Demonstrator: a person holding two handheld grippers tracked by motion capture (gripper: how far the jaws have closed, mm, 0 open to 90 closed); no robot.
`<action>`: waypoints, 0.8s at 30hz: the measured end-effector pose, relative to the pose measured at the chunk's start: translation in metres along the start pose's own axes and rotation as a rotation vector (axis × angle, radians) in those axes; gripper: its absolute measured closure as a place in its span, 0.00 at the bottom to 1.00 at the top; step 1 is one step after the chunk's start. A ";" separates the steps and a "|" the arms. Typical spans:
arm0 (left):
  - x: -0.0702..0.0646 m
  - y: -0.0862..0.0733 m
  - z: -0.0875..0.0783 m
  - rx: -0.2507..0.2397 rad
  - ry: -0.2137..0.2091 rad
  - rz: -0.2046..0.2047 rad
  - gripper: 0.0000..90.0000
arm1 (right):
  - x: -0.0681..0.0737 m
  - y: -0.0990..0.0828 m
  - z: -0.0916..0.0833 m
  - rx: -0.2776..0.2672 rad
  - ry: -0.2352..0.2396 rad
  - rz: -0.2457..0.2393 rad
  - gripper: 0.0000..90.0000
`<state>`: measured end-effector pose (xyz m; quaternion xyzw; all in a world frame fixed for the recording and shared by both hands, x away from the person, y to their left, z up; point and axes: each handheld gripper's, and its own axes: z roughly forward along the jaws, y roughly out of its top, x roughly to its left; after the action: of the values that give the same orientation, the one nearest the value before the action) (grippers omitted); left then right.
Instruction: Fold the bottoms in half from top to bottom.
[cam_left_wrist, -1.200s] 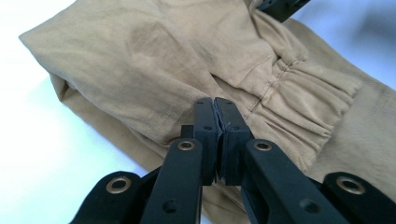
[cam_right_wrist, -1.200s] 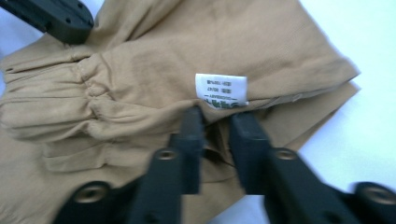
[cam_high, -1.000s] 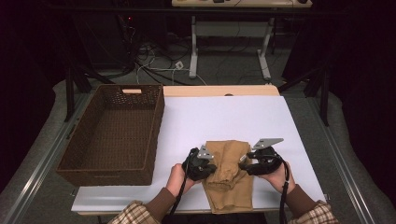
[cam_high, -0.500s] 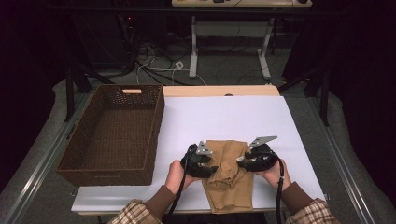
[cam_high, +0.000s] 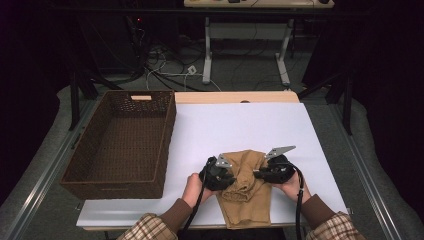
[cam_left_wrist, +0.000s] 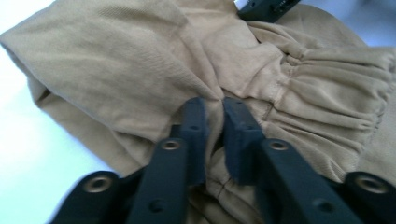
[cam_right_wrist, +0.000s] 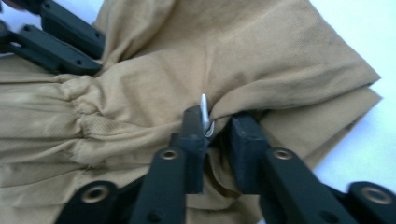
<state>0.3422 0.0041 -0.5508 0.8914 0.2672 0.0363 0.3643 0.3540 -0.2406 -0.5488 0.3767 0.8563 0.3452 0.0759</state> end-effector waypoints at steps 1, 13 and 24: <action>0.000 0.000 0.000 -0.002 0.000 0.001 0.94 | 0.000 0.000 0.000 0.000 0.005 -0.002 0.92; -0.008 -0.002 -0.020 -0.046 -0.022 0.010 0.98 | 0.012 -0.002 -0.021 -0.012 0.017 -0.034 0.95; -0.025 -0.008 -0.033 -0.039 -0.041 0.027 0.98 | 0.023 -0.008 -0.032 -0.011 0.049 -0.052 0.95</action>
<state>0.3091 0.0168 -0.5288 0.8884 0.2467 0.0283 0.3862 0.3203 -0.2459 -0.5268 0.3454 0.8654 0.3568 0.0659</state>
